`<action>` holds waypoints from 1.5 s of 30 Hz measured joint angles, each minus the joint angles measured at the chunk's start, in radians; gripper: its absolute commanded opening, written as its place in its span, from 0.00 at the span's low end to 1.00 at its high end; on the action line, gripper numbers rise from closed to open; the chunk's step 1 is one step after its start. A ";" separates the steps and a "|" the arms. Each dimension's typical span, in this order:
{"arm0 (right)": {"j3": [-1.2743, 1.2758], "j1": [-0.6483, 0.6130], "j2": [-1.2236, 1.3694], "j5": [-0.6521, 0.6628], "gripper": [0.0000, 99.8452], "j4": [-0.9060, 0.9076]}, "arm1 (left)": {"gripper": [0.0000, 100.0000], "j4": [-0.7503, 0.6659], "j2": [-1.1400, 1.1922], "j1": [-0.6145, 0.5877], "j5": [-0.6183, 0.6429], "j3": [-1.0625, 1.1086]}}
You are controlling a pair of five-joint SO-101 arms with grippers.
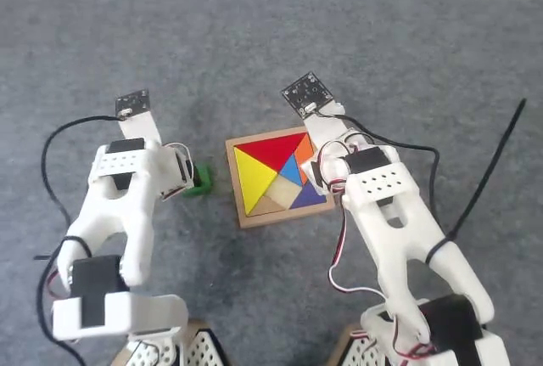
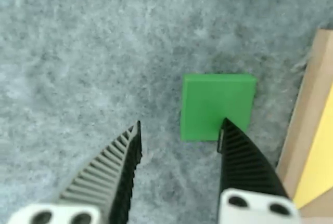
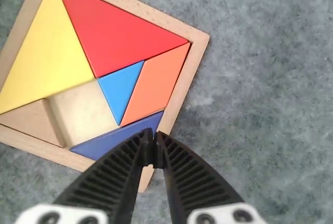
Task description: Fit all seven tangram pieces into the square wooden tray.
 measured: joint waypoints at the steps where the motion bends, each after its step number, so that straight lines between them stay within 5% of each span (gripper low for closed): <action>1: 0.000 0.000 0.000 0.000 0.01 0.000 | 0.22 0.006 0.000 0.000 0.000 -0.006; 13: 0.000 0.000 0.000 0.000 0.01 0.000 | 0.28 0.043 -0.091 0.097 0.063 -0.052; 22: 0.000 0.000 0.000 0.000 0.01 0.000 | 0.28 0.129 0.204 0.063 0.112 -0.242; 45: 0.000 0.000 0.000 0.000 0.01 0.000 | 0.25 0.233 0.391 0.055 0.147 -0.419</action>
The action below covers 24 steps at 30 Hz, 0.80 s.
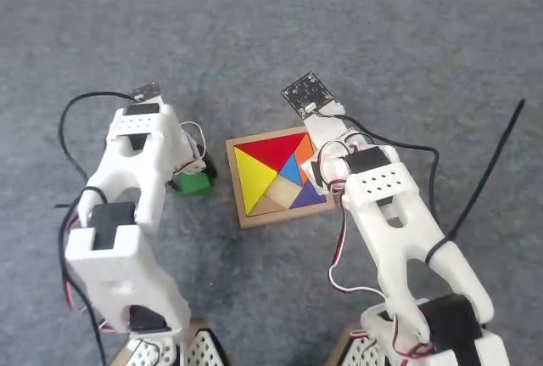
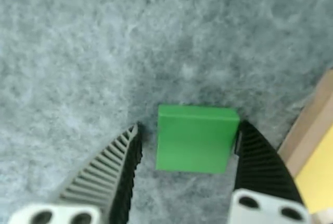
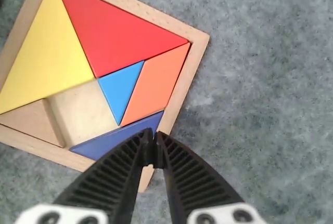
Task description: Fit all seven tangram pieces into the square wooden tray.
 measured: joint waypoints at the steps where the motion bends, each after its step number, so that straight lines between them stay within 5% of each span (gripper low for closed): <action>1: 0.000 0.000 0.000 0.000 0.01 0.000 | 0.24 0.000 0.000 0.000 0.000 0.000; 24: 0.000 0.000 0.000 0.000 0.01 -0.008 | 0.15 -0.006 -0.058 0.002 -0.012 0.017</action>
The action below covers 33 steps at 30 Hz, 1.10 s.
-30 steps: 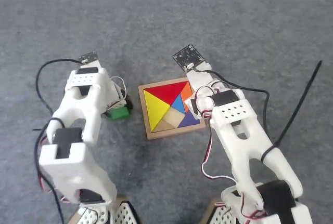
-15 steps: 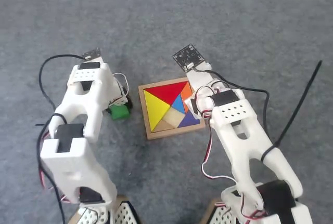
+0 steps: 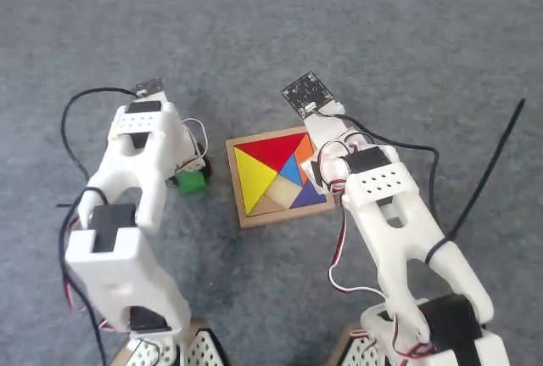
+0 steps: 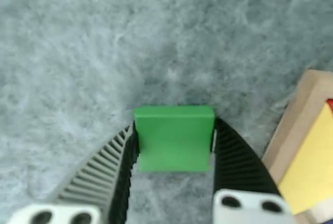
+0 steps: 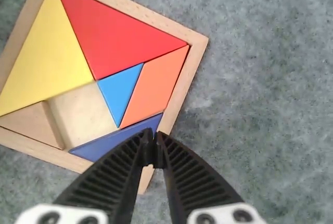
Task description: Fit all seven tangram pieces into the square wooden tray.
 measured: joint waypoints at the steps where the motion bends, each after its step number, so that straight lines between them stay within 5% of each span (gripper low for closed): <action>1: 0.000 0.006 0.000 0.000 0.01 0.000 | 0.15 -0.011 -0.028 -0.002 -0.002 0.026; 18: 0.000 0.020 0.000 0.000 0.01 0.000 | 0.15 -0.081 -0.554 0.060 -0.075 0.313; 33: 0.000 0.075 -0.031 -0.106 0.01 0.000 | 0.16 -0.114 -0.313 0.453 -0.238 0.201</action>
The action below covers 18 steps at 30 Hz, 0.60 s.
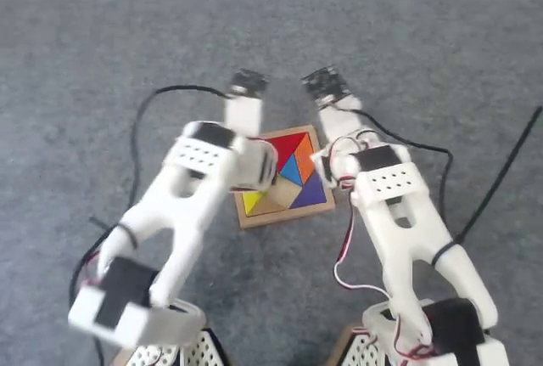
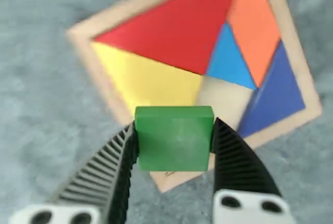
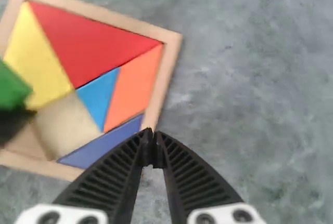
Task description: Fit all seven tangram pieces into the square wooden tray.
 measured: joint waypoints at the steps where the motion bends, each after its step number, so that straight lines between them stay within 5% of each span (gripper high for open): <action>1: 0.000 0.020 -0.017 -0.028 0.01 0.000 | 0.16 -0.003 0.029 0.020 -0.020 -0.012; 8: 0.057 0.184 -0.221 -0.206 0.01 0.000 | 0.16 -0.005 0.121 0.126 -0.106 -0.087; 18: 0.098 0.190 -0.338 -0.242 0.01 -0.002 | 0.16 -0.032 0.224 0.155 -0.133 -0.150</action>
